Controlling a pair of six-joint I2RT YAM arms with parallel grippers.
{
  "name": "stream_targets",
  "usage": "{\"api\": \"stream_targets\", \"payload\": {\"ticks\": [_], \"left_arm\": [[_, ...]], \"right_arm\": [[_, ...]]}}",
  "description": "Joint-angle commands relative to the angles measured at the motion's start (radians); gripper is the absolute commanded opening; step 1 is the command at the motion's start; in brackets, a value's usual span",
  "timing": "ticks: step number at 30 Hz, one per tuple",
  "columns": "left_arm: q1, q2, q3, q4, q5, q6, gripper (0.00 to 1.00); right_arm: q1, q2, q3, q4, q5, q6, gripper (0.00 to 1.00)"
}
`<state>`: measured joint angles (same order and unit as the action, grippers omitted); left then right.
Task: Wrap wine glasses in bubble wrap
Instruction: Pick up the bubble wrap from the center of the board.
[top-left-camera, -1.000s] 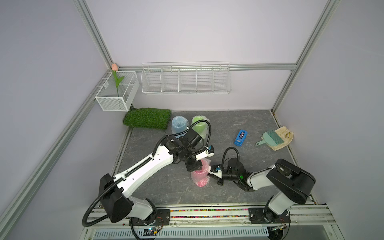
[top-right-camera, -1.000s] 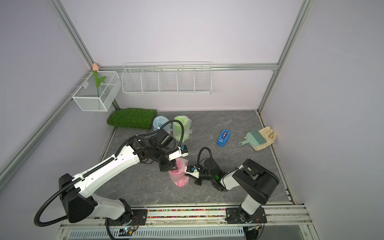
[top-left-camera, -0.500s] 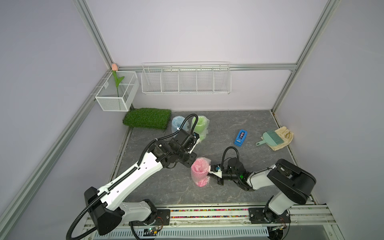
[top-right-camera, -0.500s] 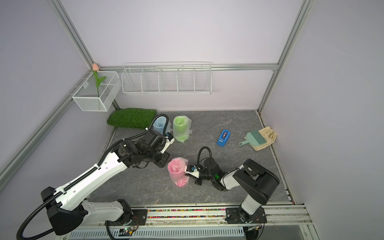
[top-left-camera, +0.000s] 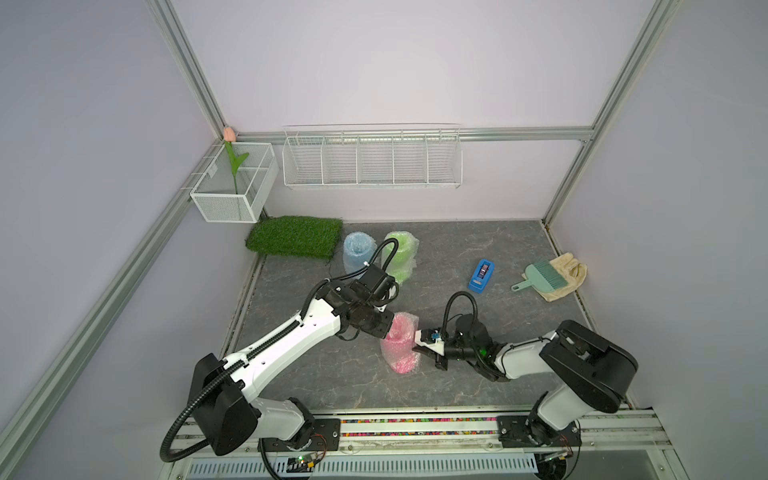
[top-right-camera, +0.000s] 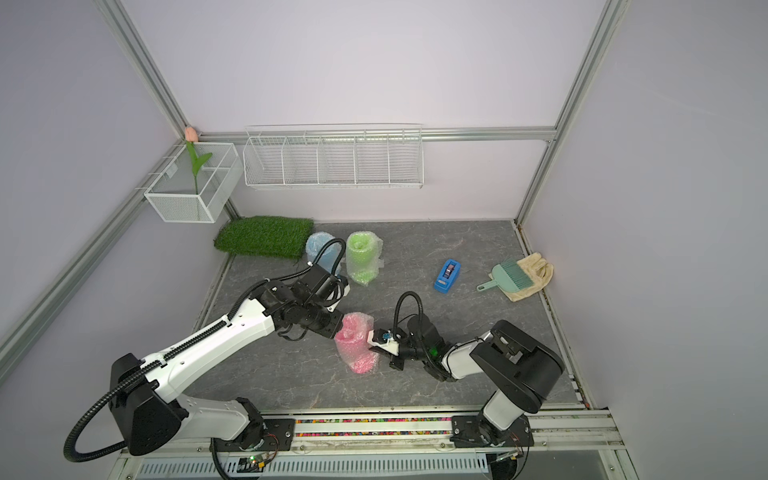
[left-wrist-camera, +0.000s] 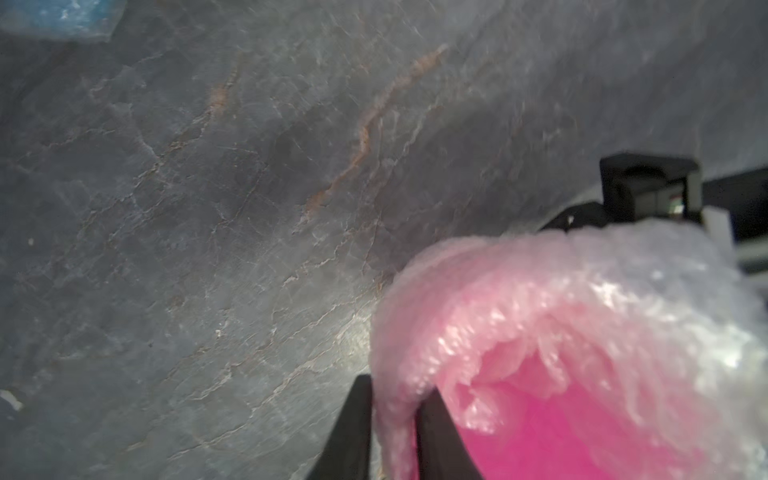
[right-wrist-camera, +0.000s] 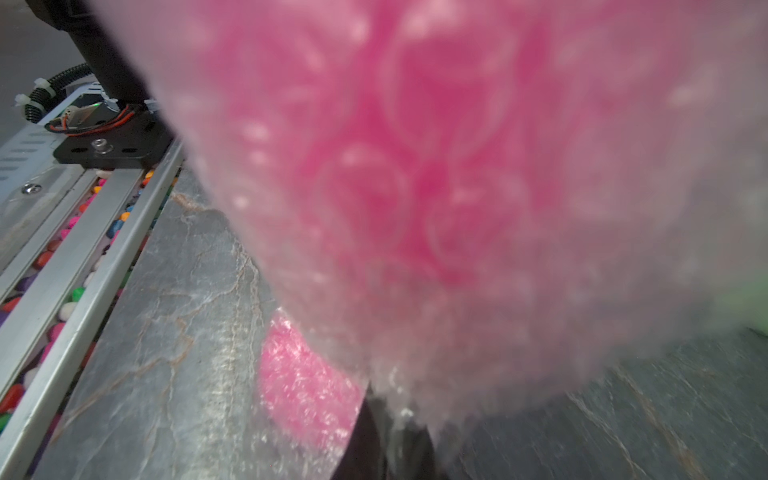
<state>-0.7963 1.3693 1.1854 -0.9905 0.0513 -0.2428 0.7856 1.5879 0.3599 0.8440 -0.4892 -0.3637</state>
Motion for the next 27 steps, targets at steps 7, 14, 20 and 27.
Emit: {"api": "stream_targets", "payload": {"ticks": [7,14,20,27], "left_arm": [[0.016,-0.013,0.029,-0.038,-0.052,0.004,0.04],[0.015,0.014,0.100,-0.083,-0.088,0.036,0.00],[0.014,0.002,0.093,-0.024,-0.050,0.034,0.00],[-0.008,0.014,0.093,0.006,-0.052,0.028,0.00]], "right_arm": [[-0.014,-0.277,0.020,-0.377,0.005,0.022,0.49],[-0.021,-0.512,0.121,-0.689,0.018,0.170,0.51],[-0.021,-0.541,0.347,-0.978,0.225,0.589,0.45],[-0.021,-0.360,0.713,-1.401,0.271,0.846,0.44]]}}
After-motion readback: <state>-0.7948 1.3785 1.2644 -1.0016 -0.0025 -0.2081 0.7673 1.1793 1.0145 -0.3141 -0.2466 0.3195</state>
